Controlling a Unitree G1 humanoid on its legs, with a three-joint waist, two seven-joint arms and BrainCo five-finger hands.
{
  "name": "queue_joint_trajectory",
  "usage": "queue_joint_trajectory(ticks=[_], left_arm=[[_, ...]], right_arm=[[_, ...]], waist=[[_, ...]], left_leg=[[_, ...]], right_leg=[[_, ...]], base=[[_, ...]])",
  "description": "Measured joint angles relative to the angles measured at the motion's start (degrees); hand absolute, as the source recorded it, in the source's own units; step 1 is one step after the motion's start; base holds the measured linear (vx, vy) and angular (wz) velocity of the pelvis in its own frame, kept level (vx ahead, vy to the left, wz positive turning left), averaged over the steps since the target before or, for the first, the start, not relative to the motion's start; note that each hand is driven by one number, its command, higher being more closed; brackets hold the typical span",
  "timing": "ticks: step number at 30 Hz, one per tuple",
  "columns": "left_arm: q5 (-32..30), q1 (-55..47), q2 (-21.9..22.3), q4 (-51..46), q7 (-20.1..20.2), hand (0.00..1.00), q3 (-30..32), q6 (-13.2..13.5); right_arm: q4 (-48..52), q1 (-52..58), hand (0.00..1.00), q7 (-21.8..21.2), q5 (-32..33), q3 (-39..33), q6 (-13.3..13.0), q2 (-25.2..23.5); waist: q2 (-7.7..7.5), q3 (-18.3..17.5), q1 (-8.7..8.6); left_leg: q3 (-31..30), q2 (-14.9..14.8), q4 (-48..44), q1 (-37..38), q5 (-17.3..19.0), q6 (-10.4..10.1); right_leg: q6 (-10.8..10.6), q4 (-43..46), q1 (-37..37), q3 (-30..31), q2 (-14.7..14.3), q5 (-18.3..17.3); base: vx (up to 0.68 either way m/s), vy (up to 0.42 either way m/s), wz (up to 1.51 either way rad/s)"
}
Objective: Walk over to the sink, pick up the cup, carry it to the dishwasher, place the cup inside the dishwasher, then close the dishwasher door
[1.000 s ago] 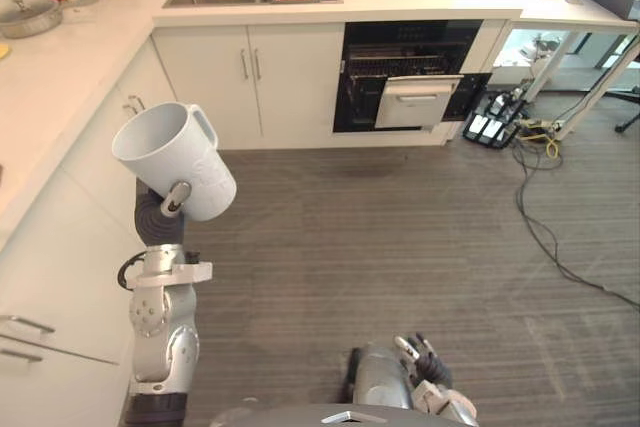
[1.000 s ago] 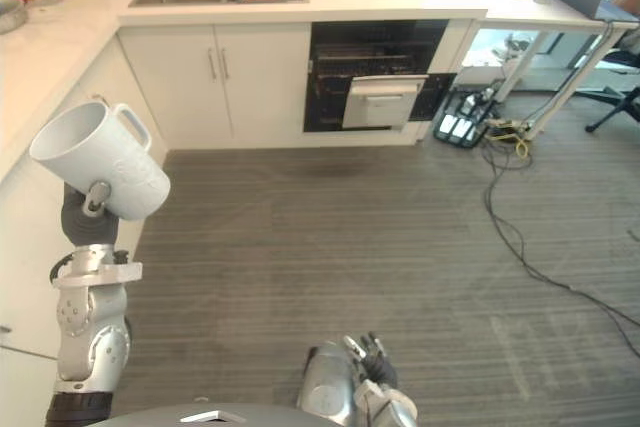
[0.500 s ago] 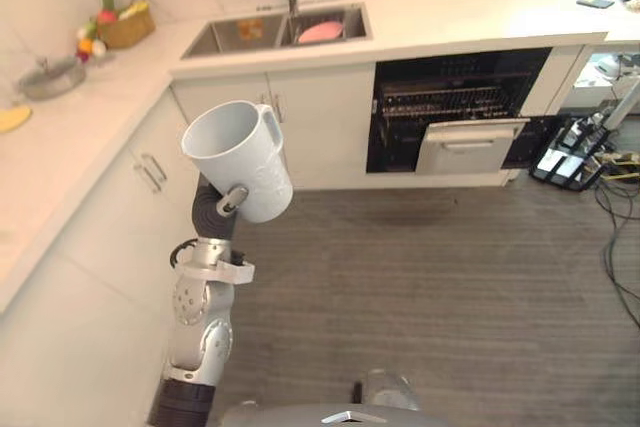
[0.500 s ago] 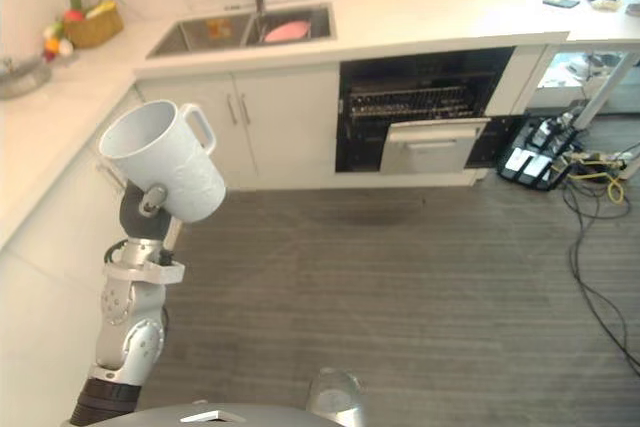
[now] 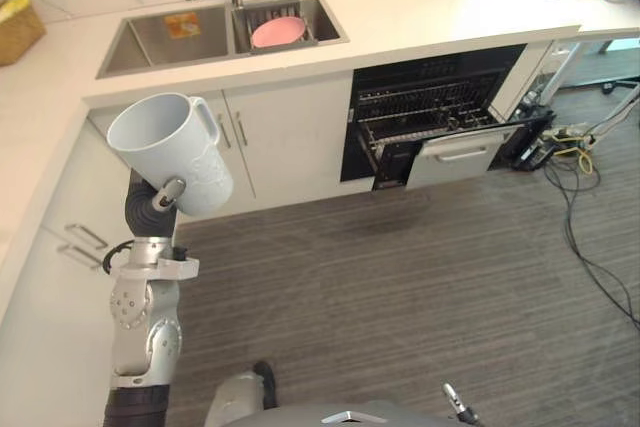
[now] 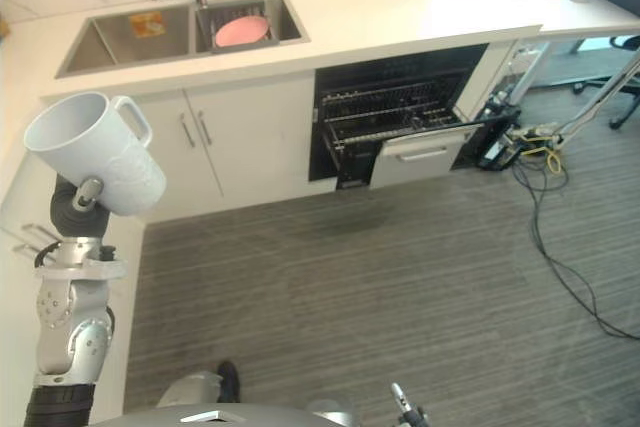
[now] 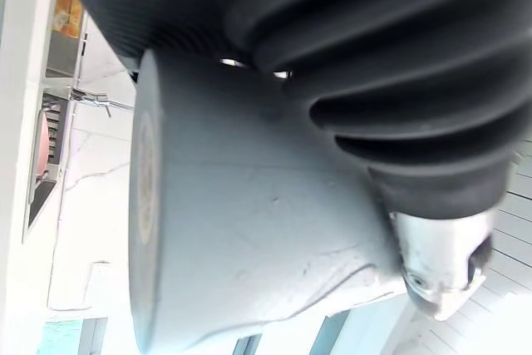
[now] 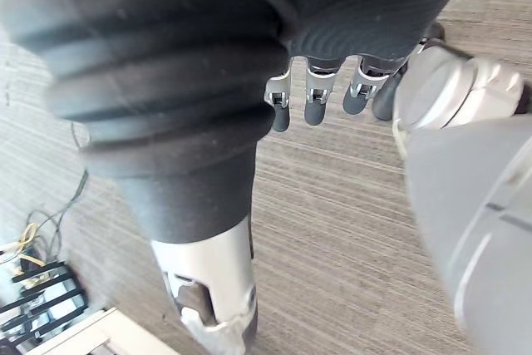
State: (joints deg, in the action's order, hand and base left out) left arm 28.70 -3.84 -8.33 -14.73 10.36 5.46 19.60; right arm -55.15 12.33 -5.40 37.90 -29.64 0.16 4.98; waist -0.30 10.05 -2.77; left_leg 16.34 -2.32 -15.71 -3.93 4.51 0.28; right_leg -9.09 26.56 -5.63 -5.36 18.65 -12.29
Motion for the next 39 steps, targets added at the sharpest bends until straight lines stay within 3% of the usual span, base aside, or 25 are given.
queue_joint_trajectory(ticks=[2,4,6,7,8,11,16,18,20,22,24,26,27,28,29,30,31,32,33,35,39], left_arm=[[0.0,-0.5,0.0,0.0,-0.2,1.00,-0.1,0.5],[0.0,-0.3,0.0,-0.2,-0.1,1.00,-1.0,2.9],[-0.2,-0.2,0.1,-0.2,-0.1,1.00,-1.6,3.5],[-0.3,-0.2,0.1,-0.2,-0.2,1.00,-2.2,3.5],[-0.4,-0.4,0.5,0.0,-0.2,1.00,-3.0,3.4],[-1.6,0.9,1.5,-0.5,-0.2,1.00,-6.0,2.5],[-1.8,3.4,1.4,0.5,0.5,1.00,-9.7,-0.6],[-1.6,2.7,1.3,2.0,1.3,1.00,-11.3,-0.9],[-1.6,1.3,1.3,2.1,1.3,1.00,-12.3,-1.0],[-1.7,0.4,1.3,2.0,1.1,1.00,-13.3,-1.0],[-1.8,-0.7,1.5,1.9,0.0,1.00,-14.6,-1.0],[-1.8,-1.3,1.3,1.8,-0.4,1.00,-14.8,-1.2],[-1.8,-0.9,1.1,1.8,-0.4,1.00,-14.6,-1.3],[-1.7,-0.9,1.1,1.8,-0.4,1.00,-14.6,-1.2],[-1.8,-0.6,1.1,1.7,-0.3,1.00,-14.8,-1.2],[-1.8,-0.4,1.2,1.5,-0.3,1.00,-15.1,-1.2],[-1.8,-0.3,1.1,0.2,-0.3,1.00,-15.7,-1.1],[-1.7,-0.2,1.8,-0.6,-0.3,1.00,-16.7,-0.8],[-1.7,-0.2,2.2,-0.8,-0.3,1.00,-17.0,-0.8],[-1.2,-0.2,2.1,-0.6,-0.4,1.00,-16.8,-1.0],[-0.7,0.2,1.9,-0.6,-0.2,1.00,-16.9,-2.2]], right_arm=[[-0.2,-0.1,0.00,0.6,-0.1,0.0,0.7,-0.3],[-0.3,-0.1,0.00,0.6,-0.1,0.1,1.2,-1.4],[-0.3,-0.1,0.00,0.6,0.0,0.1,1.3,-2.3],[-0.3,-0.1,0.00,0.6,-0.1,0.1,1.3,-2.9],[-0.5,0.1,0.00,0.5,-0.1,0.0,1.3,-2.9],[-2.0,-0.1,0.00,0.4,-0.2,-1.5,0.6,-1.5],[-2.5,-0.2,0.00,-0.7,-2.3,-4.7,-0.2,-1.0],[-2.5,0.0,0.00,-1.5,-2.3,-4.8,-0.9,-2.1],[-2.6,0.2,0.00,-1.6,-2.3,-3.7,-1.0,-2.4],[-2.1,0.1,0.00,-1.6,-2.4,-1.8,-1.0,-2.2],[-1.9,0.0,0.00,-1.6,-2.4,0.4,-0.8,-1.3],[-1.8,0.0,0.00,-2.3,-2.2,2.2,0.2,0.0],[-1.8,0.0,0.00,-3.3,-1.6,2.4,0.4,0.2],[-1.8,-0.2,0.00,-3.9,-1.3,2.5,0.3,0.1],[-1.5,-0.1,0.00,-4.8,-1.1,2.4,0.2,0.9],[-1.4,-0.1,0.00,-5.4,-1.1,2.3,0.1,1.7],[-1.4,-0.3,0.00,-6.5,-1.3,2.3,0.3,3.2],[-1.2,0.0,0.00,-6.9,-1.9,2.1,0.3,4.3],[-1.0,0.1,0.00,-7.0,-2.1,1.6,0.4,4.8],[-2.1,-0.1,0.00,-7.0,-2.3,1.3,0.9,2.8],[-2.6,-0.8,0.00,-7.0,-2.3,1.3,1.8,-0.7]], waist=[[1.23,0.4,-0.71],[2.71,0.4,-1.26],[2.79,0.4,-1.42],[2.56,0.3,-1.43],[2.63,0.2,-2.15],[5.63,-0.8,-1.29],[5.22,-0.4,-1.67],[4.04,0.4,-0.99],[3.79,0.3,-0.56],[4.02,0.3,-0.47],[5.26,0.3,-0.13],[6.63,0.2,-0.39],[5.03,1.6,-0.62],[4.21,2.0,0.01],[3.50,1.9,0.65],[3.56,1.9,0.32],[4.63,1.7,0.35],[6.29,1.5,0.42],[7.19,1.3,0.54],[4.38,0.3,0.63],[2.68,0.5,1.20]], left_leg=[[0.6,-0.4,2.7,4.1,0.2,0.3],[1.4,-1.1,6.6,7.7,0.2,0.2],[1.5,-1.7,8.1,8.6,-0.1,-0.2],[1.5,-1.9,8.5,8.8,0.1,-1.4],[0.8,-2.0,8.7,8.9,0.4,-2.8],[1.2,-4.6,13.1,10.1,-0.8,-4.6],[0.5,-3.9,14.6,12.2,-0.8,-4.5],[-1.9,-2.8,10.8,11.4,1.9,-3.8],[-2.6,-2.8,7.7,9.7,4.4,-3.8],[-3.7,-2.9,3.7,7.5,6.5,-3.7],[-3.6,-4.1,-0.6,5.9,9.3,-4.1],[-1.7,-7.3,-11.4,2.7,9.9,-5.3],[0.2,-9.2,-21.9,-2.1,8.1,-4.8],[1.2,-9.2,-23.1,-2.9,8.8,-4.3],[2.7,-7.6,-16.6,-3.2,10.8,-3.7],[2.8,-7.0,-12.1,-3.3,9.5,-3.2],[2.1,-6.6,-2.9,-3.5,4.6,-3.2],[-0.5,-6.7,4.5,-3.6,-5.1,-4.0],[-2.0,-7.1,6.0,-3.7,-10.2,-3.1],[-1.8,-3.3,9.8,-1.0,-10.2,-2.3],[-0.4,-1.1,15.9,1.4,-12.3,-1.6]], right_leg=[[0.1,4.5,1.4,-4.0,-0.1,-2.1],[2.4,6.8,6.4,-10.6,-1.7,-5.1],[3.6,4.8,10.1,-12.9,-3.1,-5.0],[5.4,-0.8,12.4,-14.3,-4.3,-1.5],[5.6,-4.3,12.7,-14.0,-5.8,6.1],[6.1,-9.2,11.4,-14.4,-10.0,8.0],[6.5,-8.7,9.5,-14.3,-9.5,7.5],[5.6,-7.7,7.8,-14.8,-7.8,6.5],[5.5,-7.4,7.7,-15.3,-7.0,5.7],[4.7,-6.7,7.9,-15.6,-6.8,4.5],[4.3,-6.0,7.7,-15.8,-7.4,3.0],[4.8,-8.1,5.3,-16.5,-8.7,3.0],[4.7,-10.5,2.2,-17.2,-8.3,4.1],[4.4,-11.1,1.2,-17.3,-7.4,4.3],[4.3,-11.9,-0.1,-17.3,-5.8,4.4],[4.3,-12.3,-0.5,-17.5,-5.4,4.3],[3.1,-12.6,-1.1,-17.5,-5.2,4.0],[1.5,-12.4,-1.6,-17.6,-5.9,3.3],[0.5,-12.1,-2.0,-17.5,-6.3,2.7],[-0.7,-12.8,-2.8,-17.1,-3.2,2.6],[-1.1,-15.9,-3.4,-17.2,-2.3,4.5]], base=[[0.31,0.193,-0.26],[0.29,0.105,-0.13],[0.20,-0.039,-0.03],[0.19,-0.126,0.15],[0.20,-0.131,0.12],[0.22,-0.098,-0.24],[0.06,0.015,0.06],[-0.06,0.082,0.39],[-0.07,0.063,0.28],[-0.03,0.044,0.29],[0.04,-0.002,0.09],[0.16,0.029,0.13],[0.17,0.024,0.19],[0.15,-0.008,0.00],[0.12,0.020,-0.12],[0.18,0.087,-0.04],[0.18,0.152,0.02],[0.15,0.146,-0.03],[0.16,0.143,0.05],[0.18,0.121,0.00],[0.09,0.064,-0.07]])
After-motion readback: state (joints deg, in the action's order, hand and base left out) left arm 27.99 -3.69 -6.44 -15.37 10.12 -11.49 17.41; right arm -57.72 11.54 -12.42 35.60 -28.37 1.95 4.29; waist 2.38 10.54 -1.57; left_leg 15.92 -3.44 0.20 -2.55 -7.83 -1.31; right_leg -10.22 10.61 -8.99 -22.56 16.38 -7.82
